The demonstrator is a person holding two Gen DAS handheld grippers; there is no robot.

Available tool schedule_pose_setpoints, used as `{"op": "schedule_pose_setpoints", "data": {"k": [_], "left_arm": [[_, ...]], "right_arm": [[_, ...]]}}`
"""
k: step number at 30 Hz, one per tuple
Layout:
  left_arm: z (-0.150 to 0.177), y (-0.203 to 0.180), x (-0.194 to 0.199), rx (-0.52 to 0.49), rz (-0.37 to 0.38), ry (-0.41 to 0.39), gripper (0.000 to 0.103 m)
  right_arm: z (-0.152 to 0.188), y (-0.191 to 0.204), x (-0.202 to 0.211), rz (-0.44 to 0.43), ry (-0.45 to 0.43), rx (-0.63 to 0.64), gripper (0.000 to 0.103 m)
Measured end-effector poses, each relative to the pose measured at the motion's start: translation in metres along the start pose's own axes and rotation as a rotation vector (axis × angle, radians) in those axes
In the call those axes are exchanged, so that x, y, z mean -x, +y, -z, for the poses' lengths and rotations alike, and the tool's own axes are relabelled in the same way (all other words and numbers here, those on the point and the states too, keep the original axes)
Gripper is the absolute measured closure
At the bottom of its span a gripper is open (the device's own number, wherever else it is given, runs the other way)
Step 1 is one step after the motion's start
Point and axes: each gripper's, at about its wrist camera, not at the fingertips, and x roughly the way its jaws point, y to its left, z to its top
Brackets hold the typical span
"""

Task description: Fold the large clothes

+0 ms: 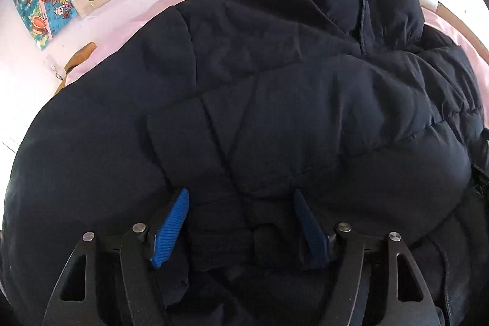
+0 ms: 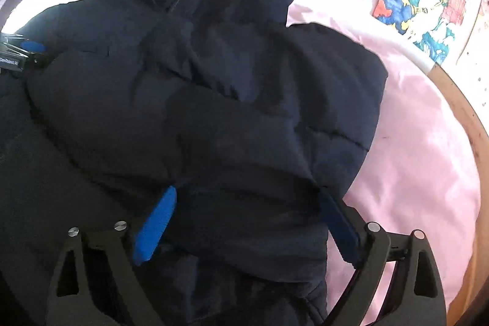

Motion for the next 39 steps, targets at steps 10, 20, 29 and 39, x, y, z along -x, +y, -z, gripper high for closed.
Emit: {"op": "schedule_pose_setpoints", "data": {"k": [10, 20, 29, 39], "left_arm": [[0.037, 0.075, 0.107, 0.192, 0.271, -0.241, 0.003], [0.148, 0.164, 0.163, 0.531, 0.15, -0.253, 0.0], [0.226, 0.24, 0.127, 1.011, 0.158, -0.22, 0.0], [0.218, 0.261, 0.091, 1.218, 0.066, -0.226, 0.0]], "right_arm": [[0.007, 0.003, 0.029, 0.017, -0.089, 0.013, 0.004], [0.024, 0.018, 0.134, -0.143, -0.263, 0.044, 0.002], [0.037, 0.034, 0.163, -0.354, -0.236, 0.03, 0.002], [0.049, 0.042, 0.149, -0.525, -0.116, -0.079, 0.002]]}}
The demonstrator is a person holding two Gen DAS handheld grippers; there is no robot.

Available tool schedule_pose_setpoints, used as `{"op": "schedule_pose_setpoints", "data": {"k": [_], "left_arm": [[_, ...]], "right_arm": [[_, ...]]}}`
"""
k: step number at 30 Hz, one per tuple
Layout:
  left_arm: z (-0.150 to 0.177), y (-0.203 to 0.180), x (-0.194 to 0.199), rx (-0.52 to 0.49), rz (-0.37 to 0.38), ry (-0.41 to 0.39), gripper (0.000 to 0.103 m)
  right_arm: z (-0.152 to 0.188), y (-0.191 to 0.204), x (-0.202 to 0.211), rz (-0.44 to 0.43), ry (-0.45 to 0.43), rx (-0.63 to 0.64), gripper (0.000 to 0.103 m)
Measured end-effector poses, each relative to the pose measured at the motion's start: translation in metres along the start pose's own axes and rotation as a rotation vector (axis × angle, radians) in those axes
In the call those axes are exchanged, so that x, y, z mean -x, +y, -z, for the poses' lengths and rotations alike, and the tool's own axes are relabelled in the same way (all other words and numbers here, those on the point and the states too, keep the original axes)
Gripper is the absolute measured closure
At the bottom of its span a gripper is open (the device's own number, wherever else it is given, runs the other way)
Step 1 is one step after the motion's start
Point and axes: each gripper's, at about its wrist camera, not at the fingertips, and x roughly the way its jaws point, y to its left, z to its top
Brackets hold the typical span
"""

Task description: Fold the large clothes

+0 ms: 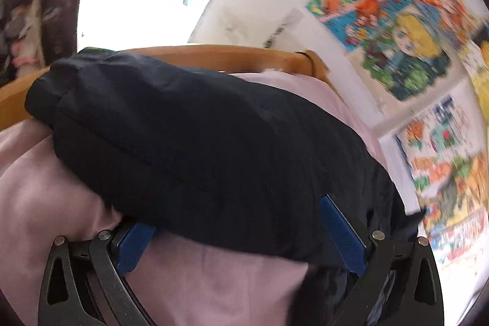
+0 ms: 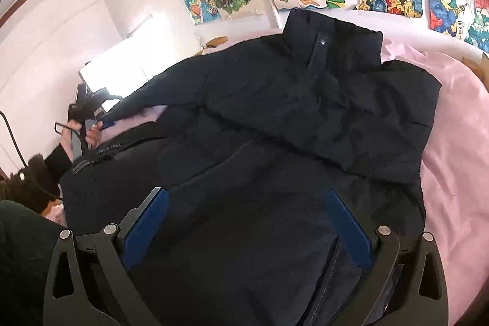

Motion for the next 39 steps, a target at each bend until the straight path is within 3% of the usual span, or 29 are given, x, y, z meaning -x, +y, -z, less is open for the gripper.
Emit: {"op": "schedule_pose_setpoints", "data": {"k": [4, 7, 9, 11, 13, 17, 21, 25, 29, 32, 35, 39], "left_arm": [[-0.009, 0.001, -0.012, 0.074, -0.089, 0.022, 0.001], [-0.011, -0.003, -0.011, 0.07, -0.107, 0.007, 0.005], [-0.014, -0.005, -0.006, 0.077, -0.115, -0.009, 0.023], [-0.017, -0.002, 0.0, 0.101, -0.132, -0.031, 0.054], [-0.021, 0.004, 0.008, 0.15, -0.134, -0.057, 0.074], [-0.026, -0.004, 0.026, 0.15, -0.126, -0.105, 0.09], [-0.025, -0.057, 0.056, -0.01, -0.137, -0.226, 0.094], [-0.013, -0.141, 0.094, -0.288, -0.093, -0.388, 0.095], [0.018, -0.234, 0.122, -0.582, 0.006, -0.479, 0.095], [0.062, -0.299, 0.133, -0.804, 0.064, -0.544, 0.095], [0.116, -0.35, 0.13, -1.001, 0.16, -0.533, 0.094], [0.193, -0.386, 0.102, -1.155, 0.318, -0.363, 0.094]], "right_arm": [[0.005, -0.003, -0.006, 0.019, 0.022, -0.013, 0.002], [0.007, -0.008, -0.008, 0.027, 0.025, -0.036, 0.002], [0.007, -0.011, -0.007, 0.022, 0.031, -0.059, 0.002], [0.008, -0.016, -0.007, 0.021, 0.03, -0.082, 0.002], [0.01, -0.02, -0.007, 0.022, 0.025, -0.104, 0.002], [0.011, -0.028, -0.003, 0.023, 0.005, -0.144, 0.002], [0.011, -0.034, 0.0, 0.032, -0.016, -0.174, 0.002], [0.012, -0.042, 0.006, 0.06, -0.048, -0.203, 0.002], [0.013, -0.054, 0.015, 0.114, -0.089, -0.239, 0.002], [0.014, -0.066, 0.022, 0.166, -0.121, -0.282, 0.002], [0.014, -0.082, 0.029, 0.197, -0.132, -0.332, 0.002], [0.018, -0.101, 0.038, 0.252, -0.156, -0.385, 0.002]]}}
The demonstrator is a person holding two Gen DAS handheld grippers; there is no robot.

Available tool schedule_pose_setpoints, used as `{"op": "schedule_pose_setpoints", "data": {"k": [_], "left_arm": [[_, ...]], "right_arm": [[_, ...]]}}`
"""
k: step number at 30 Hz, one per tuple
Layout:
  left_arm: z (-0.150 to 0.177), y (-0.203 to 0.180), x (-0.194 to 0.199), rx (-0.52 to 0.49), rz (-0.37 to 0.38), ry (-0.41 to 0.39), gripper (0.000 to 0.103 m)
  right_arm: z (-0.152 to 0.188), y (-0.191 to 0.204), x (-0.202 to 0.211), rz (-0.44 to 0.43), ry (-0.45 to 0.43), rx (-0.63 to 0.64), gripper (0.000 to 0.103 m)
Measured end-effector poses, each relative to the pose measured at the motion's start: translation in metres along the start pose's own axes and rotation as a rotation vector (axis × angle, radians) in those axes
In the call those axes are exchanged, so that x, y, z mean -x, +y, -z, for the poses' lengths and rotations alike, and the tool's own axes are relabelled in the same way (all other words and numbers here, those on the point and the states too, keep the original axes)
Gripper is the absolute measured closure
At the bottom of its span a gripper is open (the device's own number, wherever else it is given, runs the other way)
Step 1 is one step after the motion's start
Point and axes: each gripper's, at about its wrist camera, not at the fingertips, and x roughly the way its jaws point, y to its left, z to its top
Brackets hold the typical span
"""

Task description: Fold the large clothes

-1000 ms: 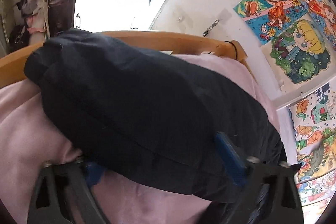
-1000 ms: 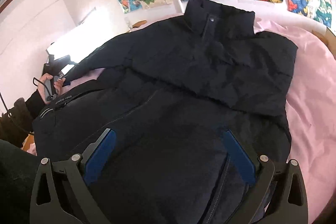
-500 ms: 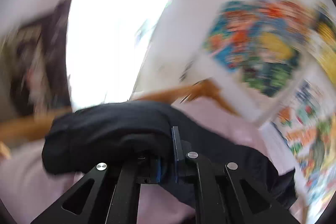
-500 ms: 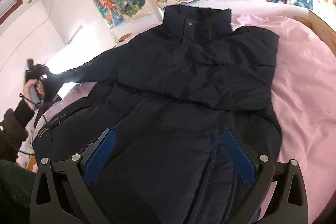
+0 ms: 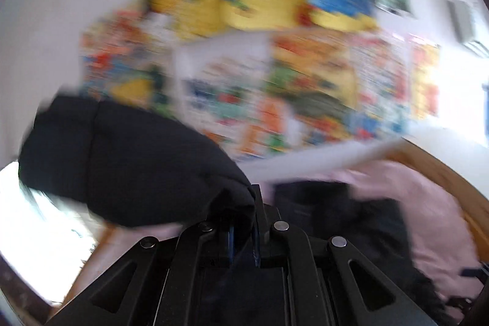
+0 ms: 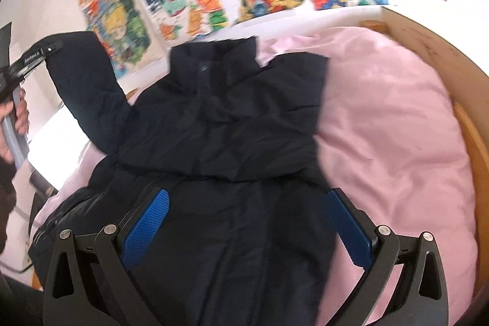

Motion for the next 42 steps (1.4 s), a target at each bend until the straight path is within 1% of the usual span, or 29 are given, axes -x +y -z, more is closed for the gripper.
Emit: {"op": "schedule_pose_setpoints", "data": {"k": [2, 4, 6, 7, 9, 10, 11, 13, 15, 16, 17, 18, 19, 20, 22, 23, 25, 26, 27, 28, 29, 30, 31, 32, 33, 35, 36, 40, 42], "left_arm": [[0.018, -0.033, -0.016, -0.025, 0.111, 0.056, 0.092], [0.04, -0.066, -0.038, -0.079, 0.207, 0.138, 0.091], [0.067, -0.093, -0.059, -0.138, 0.305, 0.254, 0.09], [0.079, -0.101, -0.065, -0.147, 0.345, 0.302, 0.09], [0.106, -0.109, -0.078, -0.143, 0.464, 0.419, 0.087], [0.116, -0.11, -0.083, -0.135, 0.508, 0.464, 0.083], [0.123, -0.11, -0.085, -0.128, 0.544, 0.496, 0.079], [0.136, -0.106, -0.086, -0.12, 0.588, 0.563, 0.079], [0.143, -0.096, -0.082, -0.094, 0.631, 0.588, 0.077], [0.146, -0.089, -0.08, -0.075, 0.654, 0.593, 0.068], [0.147, -0.08, -0.076, -0.042, 0.68, 0.599, 0.052], [0.144, -0.073, -0.076, -0.013, 0.684, 0.594, 0.042], [0.143, -0.064, -0.073, 0.019, 0.686, 0.578, 0.028], [0.14, -0.052, -0.072, 0.053, 0.688, 0.559, 0.025], [0.132, -0.031, -0.07, 0.109, 0.674, 0.543, 0.025], [0.129, -0.02, -0.07, 0.133, 0.625, 0.538, 0.025], [0.126, -0.004, -0.077, 0.138, 0.47, 0.532, 0.024], [0.126, 0.006, -0.082, 0.122, 0.329, 0.533, 0.024], [0.128, 0.012, -0.085, 0.107, 0.24, 0.536, 0.024], [0.13, 0.018, -0.091, 0.084, 0.138, 0.542, 0.024], [0.132, 0.023, -0.096, 0.074, 0.075, 0.553, 0.024], [0.137, 0.031, -0.101, 0.07, 0.019, 0.566, 0.024], [0.141, 0.036, -0.105, 0.074, 0.0, 0.577, 0.024], [0.144, 0.041, -0.107, 0.088, -0.009, 0.589, 0.024], [0.149, 0.047, -0.109, 0.119, -0.008, 0.601, 0.024], [0.153, 0.055, -0.108, 0.182, 0.012, 0.609, 0.024], [0.153, 0.06, -0.107, 0.207, 0.023, 0.607, 0.024], [0.151, 0.066, -0.102, 0.251, 0.031, 0.573, 0.024], [0.15, 0.068, -0.101, 0.26, 0.047, 0.546, 0.024]], "right_arm": [[-0.001, -0.011, 0.002, 0.014, -0.014, -0.035, 0.002], [-0.002, -0.021, 0.002, 0.03, -0.021, -0.061, 0.002], [0.0, -0.03, 0.001, 0.034, -0.025, -0.081, 0.002], [0.0, -0.035, -0.001, 0.028, -0.026, -0.098, 0.002], [0.002, -0.043, -0.005, 0.005, -0.029, -0.128, 0.002], [0.003, -0.046, -0.008, -0.006, -0.03, -0.14, 0.002], [0.004, -0.05, -0.012, -0.028, -0.03, -0.157, 0.002], [0.005, -0.054, -0.018, -0.065, -0.033, -0.179, 0.002], [0.002, -0.057, -0.029, -0.118, -0.028, -0.194, 0.001], [-0.001, -0.058, -0.036, -0.148, -0.024, -0.202, 0.001], [-0.003, -0.058, -0.042, -0.172, -0.017, -0.213, 0.001], [-0.006, -0.058, -0.048, -0.198, -0.005, -0.223, 0.001], [-0.01, -0.058, -0.057, -0.221, 0.014, -0.235, 0.001], [-0.012, -0.056, -0.064, -0.242, 0.025, -0.239, 0.001], [-0.018, -0.051, -0.077, -0.277, 0.056, -0.236, 0.001], [-0.021, -0.048, -0.087, -0.277, 0.074, -0.238, 0.001], [-0.026, -0.043, -0.107, -0.271, 0.127, -0.24, 0.002], [-0.027, -0.04, -0.115, -0.255, 0.15, -0.244, 0.002], [-0.029, -0.038, -0.122, -0.242, 0.162, -0.247, 0.003], [-0.031, -0.032, -0.129, -0.21, 0.173, -0.24, 0.011], [-0.033, -0.028, -0.133, -0.183, 0.175, -0.229, 0.018], [-0.035, -0.025, -0.135, -0.162, 0.178, -0.222, 0.034], [-0.036, -0.023, -0.136, -0.147, 0.181, -0.22, 0.059], [-0.037, -0.022, -0.136, -0.143, 0.182, -0.225, 0.074], [-0.039, -0.019, -0.135, -0.105, 0.182, -0.22, 0.086], [-0.044, -0.012, -0.133, -0.076, 0.169, -0.186, 0.096], [-0.047, -0.007, -0.129, -0.059, 0.145, -0.155, 0.099], [-0.076, 0.009, -0.101, 0.034, 0.017, -0.021, 0.1], [-0.091, 0.005, -0.096, 0.051, 0.005, -0.03, 0.1]]}}
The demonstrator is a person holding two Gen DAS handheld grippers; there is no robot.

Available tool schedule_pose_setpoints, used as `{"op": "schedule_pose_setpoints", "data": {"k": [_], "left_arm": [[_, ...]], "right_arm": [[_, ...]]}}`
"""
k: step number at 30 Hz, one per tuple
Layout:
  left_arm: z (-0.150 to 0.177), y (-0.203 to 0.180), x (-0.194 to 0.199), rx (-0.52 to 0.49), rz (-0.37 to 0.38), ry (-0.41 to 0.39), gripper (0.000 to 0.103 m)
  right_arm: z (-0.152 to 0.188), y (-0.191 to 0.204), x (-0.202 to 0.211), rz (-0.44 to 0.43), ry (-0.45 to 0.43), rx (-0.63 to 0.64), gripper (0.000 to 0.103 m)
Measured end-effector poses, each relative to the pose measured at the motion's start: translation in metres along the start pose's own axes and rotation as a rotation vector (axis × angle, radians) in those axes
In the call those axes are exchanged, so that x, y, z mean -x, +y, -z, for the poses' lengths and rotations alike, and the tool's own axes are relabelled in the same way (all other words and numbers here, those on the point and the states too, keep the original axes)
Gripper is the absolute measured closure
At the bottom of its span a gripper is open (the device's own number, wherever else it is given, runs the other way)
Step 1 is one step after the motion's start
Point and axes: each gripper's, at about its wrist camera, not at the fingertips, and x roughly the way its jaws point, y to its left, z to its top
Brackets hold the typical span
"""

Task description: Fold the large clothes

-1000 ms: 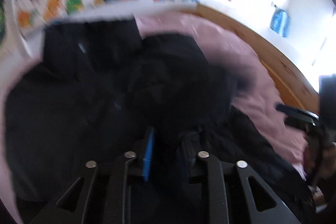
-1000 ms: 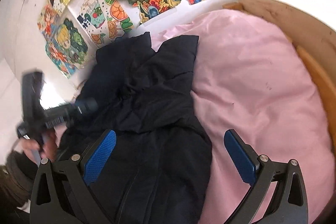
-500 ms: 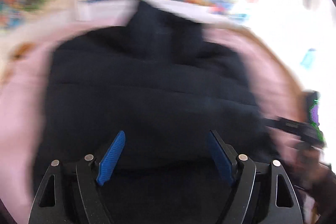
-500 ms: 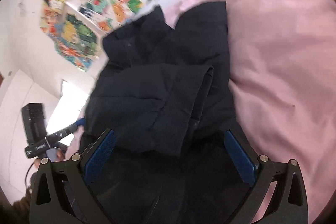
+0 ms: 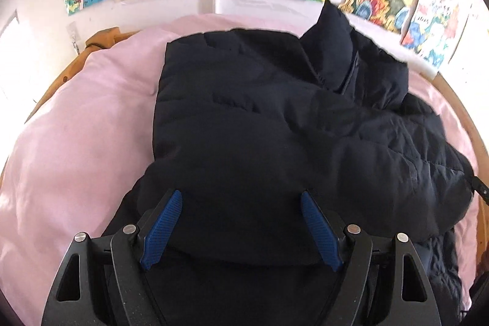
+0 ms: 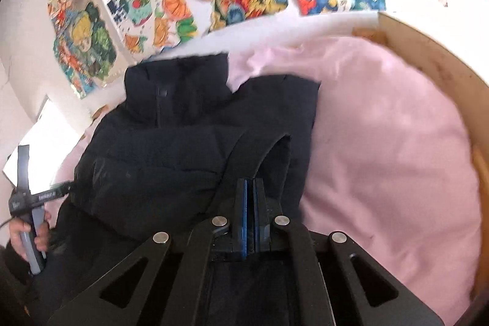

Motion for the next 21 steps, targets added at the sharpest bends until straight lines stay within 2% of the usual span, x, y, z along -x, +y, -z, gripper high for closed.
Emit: {"op": "schedule_pose_setpoints", "data": {"k": [2, 6, 8, 10, 12, 15, 17, 19, 21], "left_arm": [[-0.001, 0.005, -0.005, -0.003, -0.017, -0.009, 0.024], [-0.002, 0.017, -0.034, 0.036, -0.018, 0.083, 0.022], [-0.001, 0.018, -0.039, 0.033, -0.02, 0.09, 0.018], [0.0, 0.017, -0.045, 0.017, -0.022, 0.096, 0.013], [0.0, 0.015, -0.049, 0.006, -0.02, 0.106, 0.01], [-0.001, 0.015, -0.042, 0.003, -0.017, 0.082, 0.01], [-0.002, 0.016, -0.028, 0.015, 0.03, 0.017, 0.01], [-0.006, 0.017, -0.01, 0.026, 0.152, -0.079, 0.01], [-0.014, 0.01, -0.001, -0.008, 0.263, -0.136, 0.01]], "right_arm": [[-0.007, -0.004, -0.003, 0.034, 0.011, -0.003, 0.1], [0.017, -0.019, -0.038, 0.106, 0.131, 0.01, 0.098], [0.021, -0.03, -0.043, 0.096, 0.149, -0.052, 0.09], [0.016, -0.036, -0.03, 0.119, 0.105, -0.099, 0.067], [0.007, -0.028, -0.014, 0.142, 0.032, -0.07, 0.058], [-0.002, 0.003, 0.001, 0.128, -0.052, 0.073, 0.055], [-0.005, 0.032, -0.004, 0.067, -0.028, 0.188, 0.053], [-0.006, 0.052, -0.016, 0.012, 0.051, 0.262, 0.053], [-0.008, 0.074, -0.037, 0.002, 0.151, 0.361, 0.053]]}}
